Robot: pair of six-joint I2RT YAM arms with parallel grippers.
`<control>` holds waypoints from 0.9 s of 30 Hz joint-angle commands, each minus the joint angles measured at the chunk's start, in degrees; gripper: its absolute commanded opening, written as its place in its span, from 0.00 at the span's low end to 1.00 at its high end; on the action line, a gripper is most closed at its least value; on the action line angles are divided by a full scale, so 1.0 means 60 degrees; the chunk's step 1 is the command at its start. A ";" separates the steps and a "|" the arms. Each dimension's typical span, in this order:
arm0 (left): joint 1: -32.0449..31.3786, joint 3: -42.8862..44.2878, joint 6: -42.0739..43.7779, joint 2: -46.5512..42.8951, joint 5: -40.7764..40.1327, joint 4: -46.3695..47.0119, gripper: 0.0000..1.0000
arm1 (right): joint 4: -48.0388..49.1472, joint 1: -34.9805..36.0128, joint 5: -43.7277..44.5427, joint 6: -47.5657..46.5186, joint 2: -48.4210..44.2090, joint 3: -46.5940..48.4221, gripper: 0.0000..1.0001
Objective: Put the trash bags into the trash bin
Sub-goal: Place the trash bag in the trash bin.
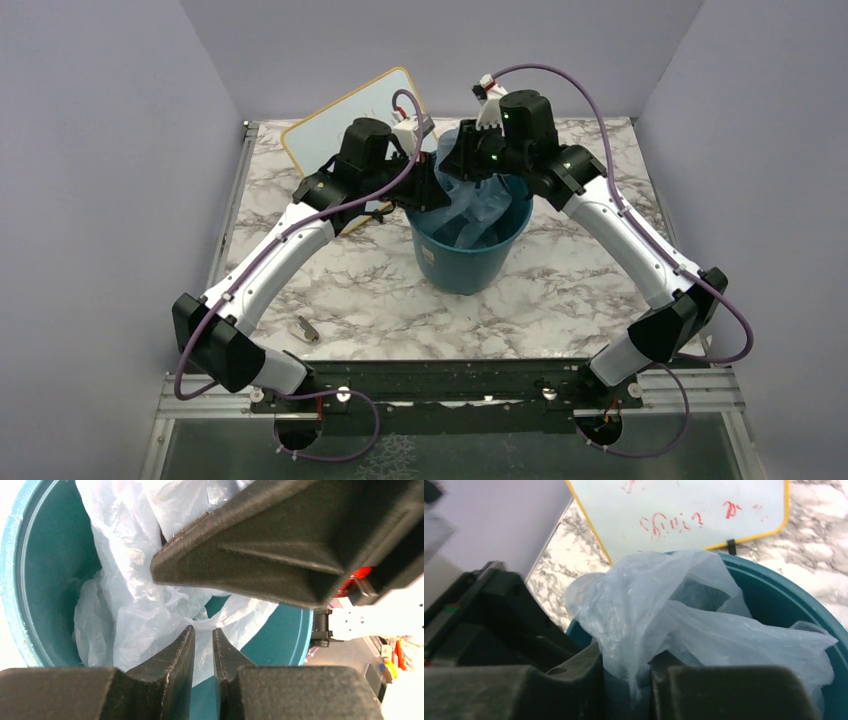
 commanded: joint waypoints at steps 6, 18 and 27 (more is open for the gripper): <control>-0.0053 0.0213 -0.0203 -0.1071 -0.1003 0.0176 0.35 | -0.1755 0.0111 0.1868 -0.1510 0.0133 0.0192 0.01; 0.0049 0.0415 0.0179 -0.2055 -0.2697 -0.0679 0.40 | -0.2606 0.0620 0.1442 -0.2751 0.1964 0.0236 0.01; 0.0219 0.0492 0.0711 -0.2607 -0.3855 -0.1139 0.40 | -0.2465 0.0728 0.2402 -0.2927 0.2407 -0.0966 0.01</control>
